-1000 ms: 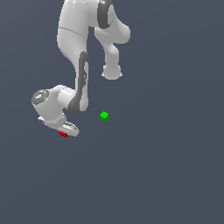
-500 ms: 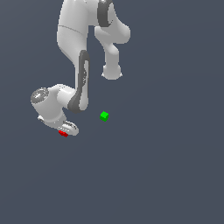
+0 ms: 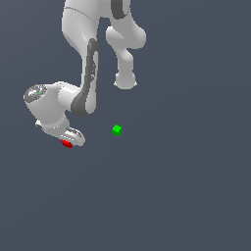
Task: Stack the red cube on top of the green cube.
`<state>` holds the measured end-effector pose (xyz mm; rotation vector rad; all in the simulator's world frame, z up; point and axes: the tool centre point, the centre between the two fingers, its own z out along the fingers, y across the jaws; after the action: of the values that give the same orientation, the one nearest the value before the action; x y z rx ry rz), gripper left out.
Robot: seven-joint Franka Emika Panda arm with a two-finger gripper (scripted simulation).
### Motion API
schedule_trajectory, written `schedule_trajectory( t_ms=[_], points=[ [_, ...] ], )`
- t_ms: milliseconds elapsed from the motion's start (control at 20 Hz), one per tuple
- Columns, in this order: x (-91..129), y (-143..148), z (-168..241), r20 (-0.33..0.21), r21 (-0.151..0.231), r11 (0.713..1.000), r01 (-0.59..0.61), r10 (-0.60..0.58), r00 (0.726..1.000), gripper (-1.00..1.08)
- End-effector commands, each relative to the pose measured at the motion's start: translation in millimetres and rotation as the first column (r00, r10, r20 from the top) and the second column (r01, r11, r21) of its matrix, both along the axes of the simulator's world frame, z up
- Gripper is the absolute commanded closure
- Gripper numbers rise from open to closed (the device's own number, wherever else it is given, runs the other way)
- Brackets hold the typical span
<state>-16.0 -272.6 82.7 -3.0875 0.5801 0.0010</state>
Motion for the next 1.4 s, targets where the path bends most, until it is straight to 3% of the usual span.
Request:
schedule_trajectory(
  t_ms=[0, 300, 750, 1350],
  points=[
    [0, 0, 16, 0.000, 0.000, 1.000, 0.000, 0.000, 1.000, 1.08],
    [1, -1, 36, 0.000, 0.000, 1.000, 0.000, 0.000, 1.000, 1.08],
    [-2, 5, 34, 0.001, -0.001, 1.000, 0.000, 0.000, 1.000, 1.08],
    [-29, 57, 21, 0.001, 0.000, 1.000, -0.001, 0.001, 1.000, 1.08]
  ],
)
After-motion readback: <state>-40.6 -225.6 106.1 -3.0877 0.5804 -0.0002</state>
